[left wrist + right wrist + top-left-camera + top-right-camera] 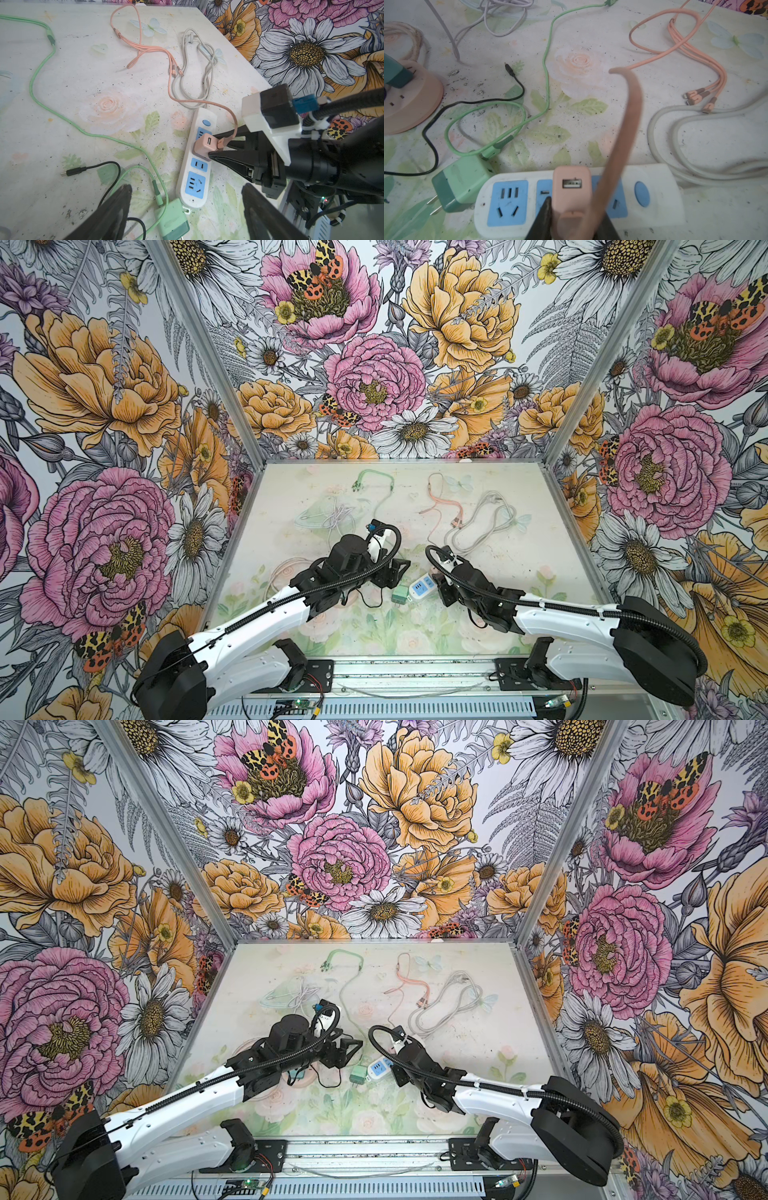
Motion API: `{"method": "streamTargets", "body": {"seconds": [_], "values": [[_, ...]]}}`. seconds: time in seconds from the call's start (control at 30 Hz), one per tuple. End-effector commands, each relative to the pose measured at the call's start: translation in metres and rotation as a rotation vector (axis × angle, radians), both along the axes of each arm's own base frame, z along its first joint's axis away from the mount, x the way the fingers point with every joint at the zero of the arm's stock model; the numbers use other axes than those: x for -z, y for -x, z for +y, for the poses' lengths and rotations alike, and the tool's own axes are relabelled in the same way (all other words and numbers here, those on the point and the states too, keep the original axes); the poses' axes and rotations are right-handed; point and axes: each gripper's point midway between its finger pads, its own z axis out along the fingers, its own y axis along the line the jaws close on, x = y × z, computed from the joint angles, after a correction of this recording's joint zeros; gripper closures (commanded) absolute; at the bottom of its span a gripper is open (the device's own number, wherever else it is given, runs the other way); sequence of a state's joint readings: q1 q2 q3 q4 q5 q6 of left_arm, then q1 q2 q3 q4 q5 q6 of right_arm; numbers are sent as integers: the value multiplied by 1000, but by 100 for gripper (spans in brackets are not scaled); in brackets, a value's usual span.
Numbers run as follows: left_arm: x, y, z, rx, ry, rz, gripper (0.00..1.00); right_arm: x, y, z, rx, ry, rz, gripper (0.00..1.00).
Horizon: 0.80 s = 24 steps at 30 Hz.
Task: Insert the plug
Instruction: 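Press the pink charger down into the socket with the right gripper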
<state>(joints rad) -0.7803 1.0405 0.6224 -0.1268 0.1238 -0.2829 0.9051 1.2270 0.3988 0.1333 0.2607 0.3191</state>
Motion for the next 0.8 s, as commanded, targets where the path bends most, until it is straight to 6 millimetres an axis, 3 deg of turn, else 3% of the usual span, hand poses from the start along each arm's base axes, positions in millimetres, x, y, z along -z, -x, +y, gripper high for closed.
{"method": "streamTargets", "body": {"seconds": [0.0, 0.4, 0.77], "values": [[1, 1, -2, -10, 3, 9, 15, 43, 22, -24, 25, 102, 126, 100], [18, 0, -7, -42, -34, 53, 15, 30, 17, -13, -16, 121, 123, 100], [11, 1, -1, -51, -29, 33, 15, 48, 21, -6, -55, 174, 185, 100]]}}
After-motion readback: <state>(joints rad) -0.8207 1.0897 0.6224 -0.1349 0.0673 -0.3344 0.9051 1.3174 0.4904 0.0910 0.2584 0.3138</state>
